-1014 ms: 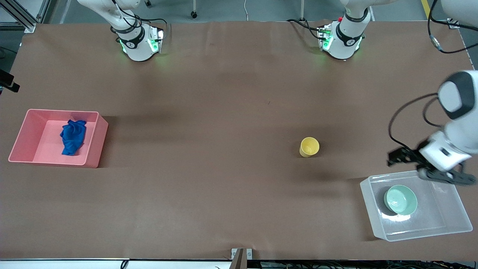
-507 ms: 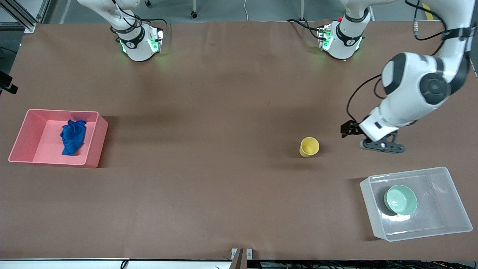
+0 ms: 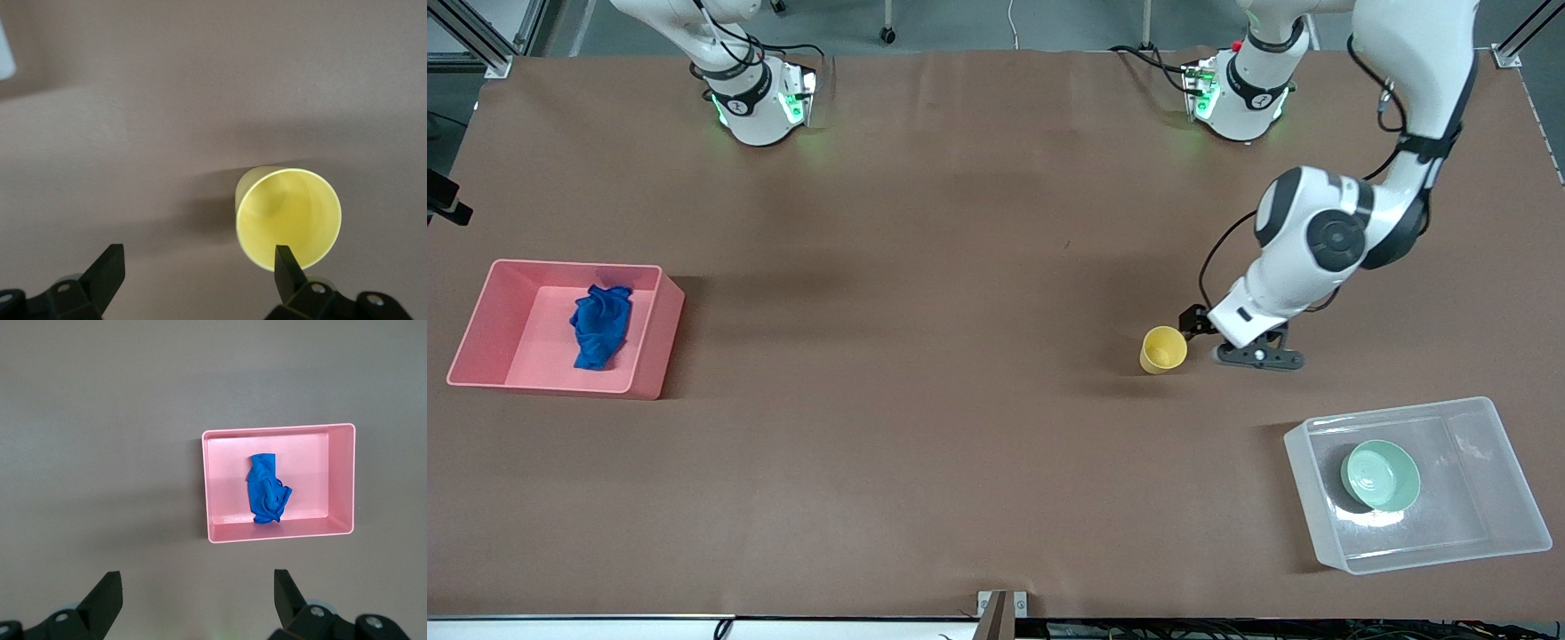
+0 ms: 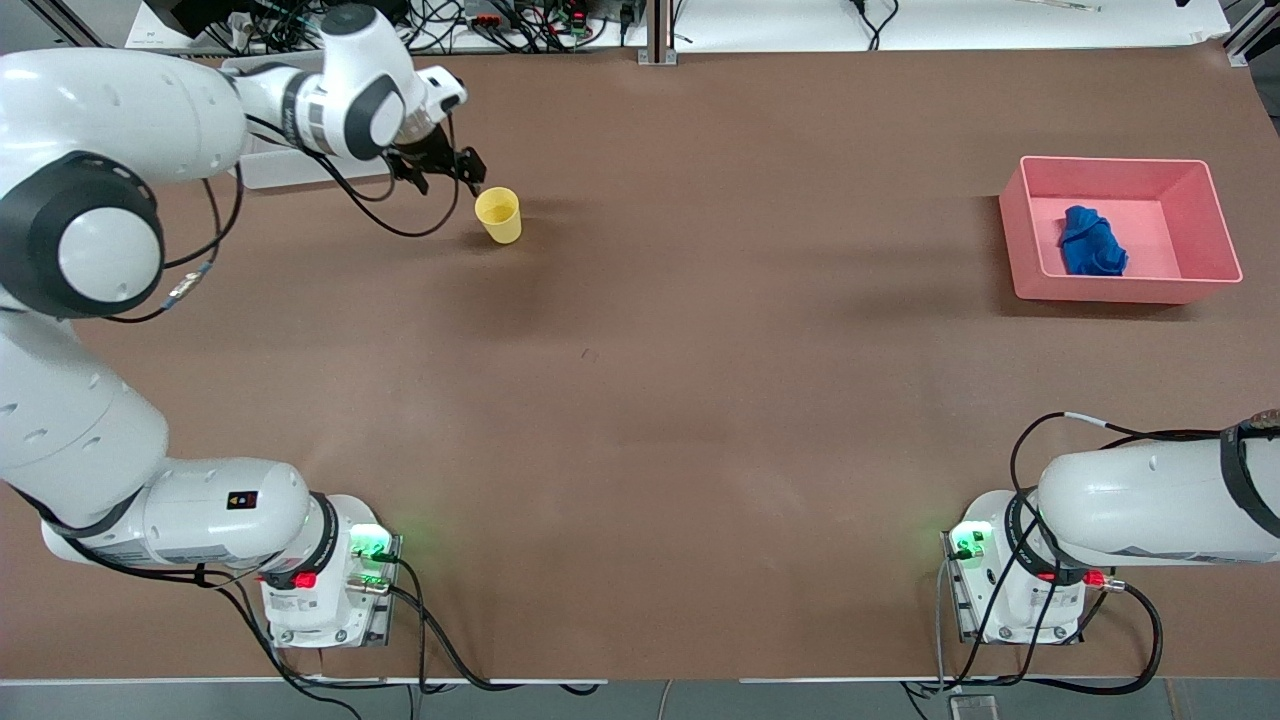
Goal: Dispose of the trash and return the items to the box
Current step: 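Grasp the yellow cup with the left gripper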
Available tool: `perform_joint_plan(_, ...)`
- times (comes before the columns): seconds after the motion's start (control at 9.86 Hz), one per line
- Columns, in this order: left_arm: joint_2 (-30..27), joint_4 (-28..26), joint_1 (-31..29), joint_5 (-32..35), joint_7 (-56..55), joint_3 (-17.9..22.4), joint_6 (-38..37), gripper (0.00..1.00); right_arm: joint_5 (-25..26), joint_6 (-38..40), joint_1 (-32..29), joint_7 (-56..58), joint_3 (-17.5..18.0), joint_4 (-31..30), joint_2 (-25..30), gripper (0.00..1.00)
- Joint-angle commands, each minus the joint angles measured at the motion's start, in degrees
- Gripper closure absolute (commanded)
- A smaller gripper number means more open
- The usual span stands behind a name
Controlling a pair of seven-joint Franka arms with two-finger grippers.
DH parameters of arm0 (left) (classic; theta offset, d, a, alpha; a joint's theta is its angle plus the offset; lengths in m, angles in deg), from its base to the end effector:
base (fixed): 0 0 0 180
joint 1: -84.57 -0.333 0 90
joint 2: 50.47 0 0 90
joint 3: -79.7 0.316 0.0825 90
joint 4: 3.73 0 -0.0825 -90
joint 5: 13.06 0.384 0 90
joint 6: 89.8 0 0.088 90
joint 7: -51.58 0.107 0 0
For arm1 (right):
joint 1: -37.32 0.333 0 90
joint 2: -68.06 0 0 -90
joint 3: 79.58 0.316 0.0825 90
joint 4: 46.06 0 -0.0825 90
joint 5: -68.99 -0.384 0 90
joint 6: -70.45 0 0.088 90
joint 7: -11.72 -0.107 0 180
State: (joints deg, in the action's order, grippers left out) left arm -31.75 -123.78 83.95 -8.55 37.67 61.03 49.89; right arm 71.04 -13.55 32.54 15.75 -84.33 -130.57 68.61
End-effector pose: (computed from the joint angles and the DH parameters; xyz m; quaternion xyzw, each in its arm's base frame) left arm 0.5577 -0.1779 0.2755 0.9979 -0.0567 0.0101 0.0293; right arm 0.5325 -0.0939 0.6653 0.9986 -0.0498 -0.0017 0.0173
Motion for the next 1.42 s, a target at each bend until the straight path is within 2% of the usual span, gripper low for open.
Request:
perform_joint_plan(0.0,4.6,-0.1,0.4,3.0,-2.9,-0.2,3.7,0.04,-0.6,-0.1,-0.1,-0.3,0.3,-1.0,1.3,0.00)
perform_joint_plan(0.1,6.5,0.0,1.1,3.0,-3.0,-0.1,6.1,0.06,-0.7,0.0,-0.1,-0.3,0.3,-1.1,1.3,0.00)
perform_joint_plan(0.2,7.7,-0.2,1.5,3.0,-3.0,-0.1,7.4,0.15,-0.7,0.2,-0.1,-0.2,0.3,-1.1,1.3,0.00)
perform_joint_plan(0.3,8.0,-0.2,1.2,3.0,-3.2,-0.1,7.4,0.58,-0.7,0.2,-0.1,-0.2,0.3,-1.1,1.3,0.00)
perform_joint_plan(0.41,8.0,-0.2,1.2,3.0,-3.5,-0.1,7.4,0.84,-0.6,0.3,-0.1,-0.2,0.3,-1.1,1.3,0.00)
perform_joint_plan(0.51,8.0,-0.2,1.2,3.1,-3.5,-0.2,7.4,0.94,-0.7,0.3,-0.2,-0.2,0.3,-1.1,1.3,0.00)
perform_joint_plan(0.71,7.5,0.2,0.6,3.1,-2.7,-0.2,7.3,1.00,-0.7,0.3,-0.1,-0.2,0.3,-1.1,1.3,0.00)
perform_joint_plan(1.01,5.6,2.3,-0.4,3.1,-2.1,-0.2,6.4,1.00,-0.6,0.3,-0.1,-0.2,0.3,-1.1,1.3,0.00)
perform_joint_plan(1.12,4.8,4.5,-0.7,3.0,-2.1,-0.2,3.3,1.00,-0.7,0.3,-0.2,-0.2,0.3,-1.1,1.3,0.00)
perform_joint_plan(1.32,5.0,14.7,-3.1,2.3,1.8,-0.2,-8.3,1.00,-0.7,0.4,-0.2,-0.2,0.3,-1.1,1.3,0.00)
